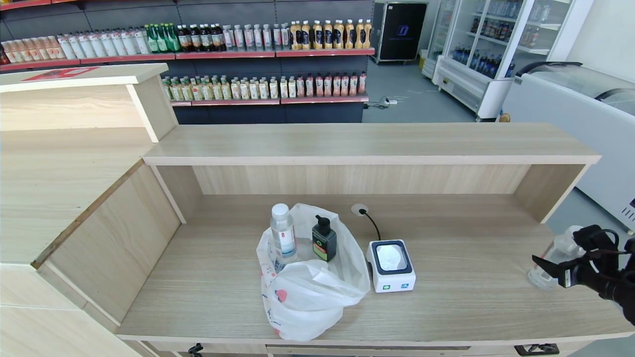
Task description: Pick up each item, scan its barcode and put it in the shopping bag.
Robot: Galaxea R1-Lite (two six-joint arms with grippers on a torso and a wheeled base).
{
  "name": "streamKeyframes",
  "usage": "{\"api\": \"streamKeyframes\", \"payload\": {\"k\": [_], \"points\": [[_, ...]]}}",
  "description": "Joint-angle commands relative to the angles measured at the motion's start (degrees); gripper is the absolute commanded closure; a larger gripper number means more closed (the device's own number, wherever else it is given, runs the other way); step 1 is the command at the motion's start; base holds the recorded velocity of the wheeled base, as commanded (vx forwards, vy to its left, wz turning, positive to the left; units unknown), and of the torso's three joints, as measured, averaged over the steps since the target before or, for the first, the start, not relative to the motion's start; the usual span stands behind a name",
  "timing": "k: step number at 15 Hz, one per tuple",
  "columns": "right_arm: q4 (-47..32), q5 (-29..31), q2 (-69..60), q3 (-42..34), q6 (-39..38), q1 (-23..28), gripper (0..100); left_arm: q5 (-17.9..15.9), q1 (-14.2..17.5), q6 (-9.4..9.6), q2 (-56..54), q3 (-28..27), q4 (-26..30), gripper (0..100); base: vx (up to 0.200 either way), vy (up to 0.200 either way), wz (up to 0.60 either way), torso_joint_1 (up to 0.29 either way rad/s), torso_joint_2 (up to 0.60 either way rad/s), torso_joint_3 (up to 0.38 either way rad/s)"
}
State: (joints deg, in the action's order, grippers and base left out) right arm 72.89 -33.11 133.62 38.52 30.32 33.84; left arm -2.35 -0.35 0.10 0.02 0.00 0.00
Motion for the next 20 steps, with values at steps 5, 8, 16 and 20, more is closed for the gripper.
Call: {"api": "streamKeyframes", "payload": {"k": [5, 8, 16, 20], "points": [[2.4, 0.2, 1.6, 1.6, -0.2, 0.0, 100, 0.0, 0.0, -0.01, 0.1, 0.0, 0.0, 0, 0.0, 0.0, 0.0, 0.0, 0.0, 0.0], [2.4, 0.3, 1.5, 2.8, -3.6, 0.1, 100, 0.0, 0.0, -0.01, 0.1, 0.0, 0.0, 0, 0.0, 0.0, 0.0, 0.0, 0.0, 0.0], [-18.5, -4.6, -26.5, 0.1, -27.5, -5.3, 100, 0.0, 0.0, -0.01, 0.1, 0.0, 0.0, 0, 0.0, 0.0, 0.0, 0.0, 0.0, 0.0], [-30.4, -10.4, -46.2, 0.9, -38.0, -13.4, 100, 0.0, 0.0, -0.01, 0.1, 0.0, 0.0, 0, 0.0, 0.0, 0.0, 0.0, 0.0, 0.0]]}}
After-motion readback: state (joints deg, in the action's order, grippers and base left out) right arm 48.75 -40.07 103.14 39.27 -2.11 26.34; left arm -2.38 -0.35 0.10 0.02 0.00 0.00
